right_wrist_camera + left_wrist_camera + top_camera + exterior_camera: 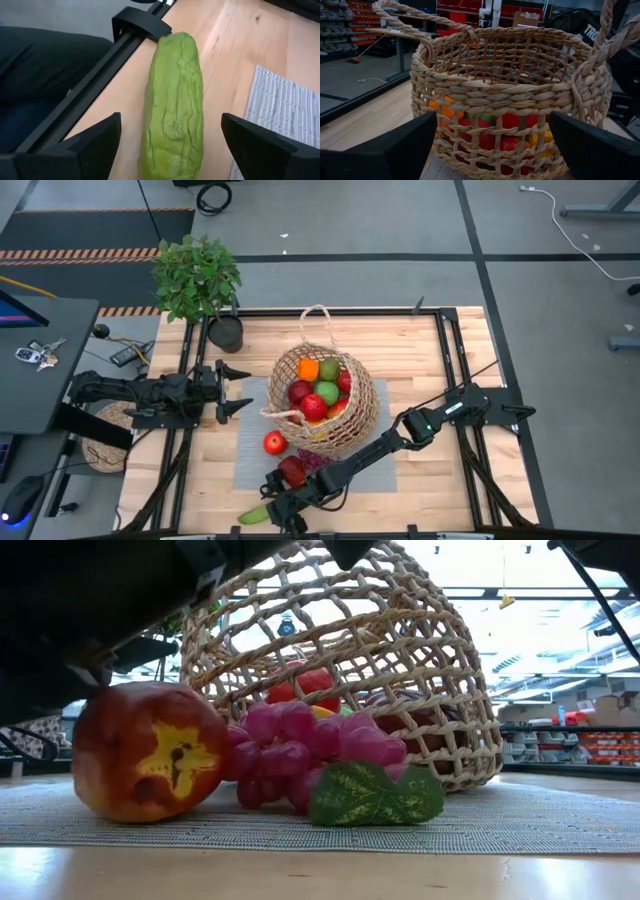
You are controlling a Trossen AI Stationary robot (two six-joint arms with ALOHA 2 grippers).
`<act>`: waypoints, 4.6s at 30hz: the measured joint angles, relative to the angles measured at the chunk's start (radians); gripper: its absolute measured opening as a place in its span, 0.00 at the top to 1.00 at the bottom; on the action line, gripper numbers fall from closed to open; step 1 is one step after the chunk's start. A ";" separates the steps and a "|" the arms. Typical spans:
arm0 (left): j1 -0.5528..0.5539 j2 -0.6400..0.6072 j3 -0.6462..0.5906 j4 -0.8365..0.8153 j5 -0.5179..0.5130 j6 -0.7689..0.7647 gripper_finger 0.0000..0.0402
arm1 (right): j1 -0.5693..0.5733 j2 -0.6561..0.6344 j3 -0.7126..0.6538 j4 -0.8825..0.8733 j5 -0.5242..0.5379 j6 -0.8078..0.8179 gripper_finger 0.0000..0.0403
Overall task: Build produce basket
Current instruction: Put the cucumber into the basket
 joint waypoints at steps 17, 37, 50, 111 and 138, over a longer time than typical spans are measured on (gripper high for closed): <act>0.000 0.000 0.000 0.000 0.000 0.000 0.02 | 0.000 0.000 -0.002 -0.002 0.067 0.008 0.52; 0.000 0.000 0.000 0.000 0.000 0.000 0.02 | 0.112 -0.331 0.003 -0.283 0.561 -0.126 0.60; 0.000 0.000 0.000 0.000 0.000 0.000 0.02 | 0.142 -0.576 0.004 -0.524 0.890 -0.162 0.60; 0.000 0.000 0.000 0.000 0.000 0.000 0.02 | -0.228 -0.933 0.003 -0.873 0.122 -0.139 0.60; 0.000 0.000 0.000 0.000 0.000 0.000 0.02 | -0.384 -0.935 -0.028 -1.026 0.105 0.706 0.60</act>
